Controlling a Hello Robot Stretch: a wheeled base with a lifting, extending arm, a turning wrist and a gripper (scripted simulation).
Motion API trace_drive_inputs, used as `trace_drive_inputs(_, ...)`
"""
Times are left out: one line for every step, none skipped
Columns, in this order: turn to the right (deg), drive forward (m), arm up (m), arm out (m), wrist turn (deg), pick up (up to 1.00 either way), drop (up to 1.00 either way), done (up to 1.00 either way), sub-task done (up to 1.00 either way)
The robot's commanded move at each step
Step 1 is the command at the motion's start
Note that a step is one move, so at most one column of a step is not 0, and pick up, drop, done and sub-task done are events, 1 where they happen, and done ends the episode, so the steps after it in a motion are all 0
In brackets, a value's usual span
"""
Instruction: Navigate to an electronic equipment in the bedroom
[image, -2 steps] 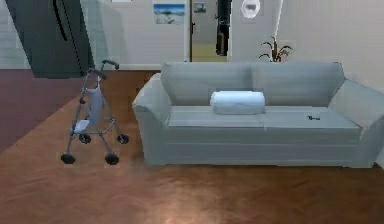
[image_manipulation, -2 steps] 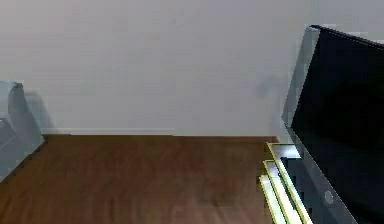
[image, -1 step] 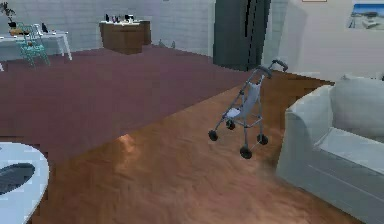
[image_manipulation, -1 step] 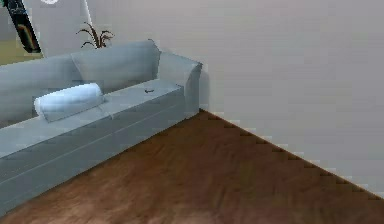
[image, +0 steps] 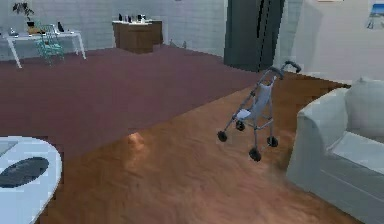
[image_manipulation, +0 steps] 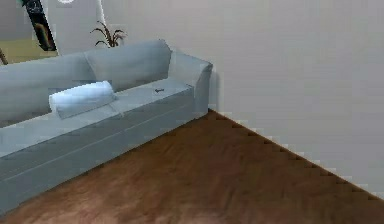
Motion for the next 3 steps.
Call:
trace_drive_inputs(0.0, 1.00, 0.00, 0.00, 0.0, 0.00, 0.00, 0.00, 0.00)
trace_drive_inputs(-15.0, 0.00, 0.00, 0.00, 0.0, 0.00, 0.00, 0.00, 0.00)
trace_drive_inputs(0.0, 0.95, 0.00, 0.00, 0.0, 0.00, 0.00, 0.00, 0.00)
